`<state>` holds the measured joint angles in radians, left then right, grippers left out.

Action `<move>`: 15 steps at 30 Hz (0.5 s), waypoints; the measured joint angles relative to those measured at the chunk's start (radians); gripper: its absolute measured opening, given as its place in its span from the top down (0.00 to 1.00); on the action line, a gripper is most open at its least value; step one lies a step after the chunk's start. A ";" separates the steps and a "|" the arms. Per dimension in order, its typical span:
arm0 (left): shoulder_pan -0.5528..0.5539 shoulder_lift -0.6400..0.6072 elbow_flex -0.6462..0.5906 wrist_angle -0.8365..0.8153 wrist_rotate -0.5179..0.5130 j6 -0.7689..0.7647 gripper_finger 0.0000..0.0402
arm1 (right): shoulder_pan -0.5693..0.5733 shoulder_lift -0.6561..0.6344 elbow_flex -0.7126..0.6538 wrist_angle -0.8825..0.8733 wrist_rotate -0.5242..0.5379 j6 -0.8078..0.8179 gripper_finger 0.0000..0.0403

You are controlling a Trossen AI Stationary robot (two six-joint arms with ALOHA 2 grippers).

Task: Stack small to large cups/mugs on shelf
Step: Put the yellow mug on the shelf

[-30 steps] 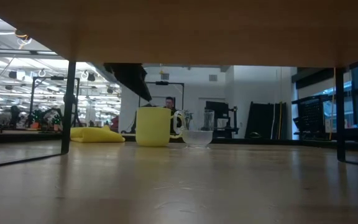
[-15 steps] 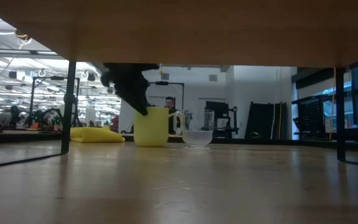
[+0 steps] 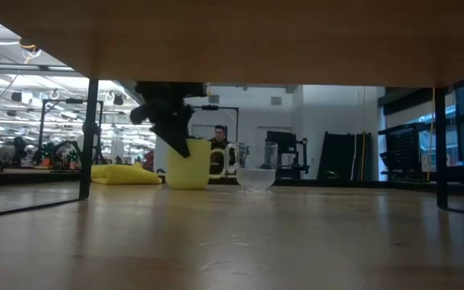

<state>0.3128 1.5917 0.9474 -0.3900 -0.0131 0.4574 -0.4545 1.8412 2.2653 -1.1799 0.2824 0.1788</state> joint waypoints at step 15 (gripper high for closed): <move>-0.052 -0.125 0.253 -0.314 -0.103 -0.026 0.99 | -0.023 0.000 0.000 -0.031 0.003 -0.007 0.66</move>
<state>0.2613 1.4666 1.2002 -0.7037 -0.1162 0.4314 -0.4770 1.8416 2.2658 -1.2114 0.2855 0.1722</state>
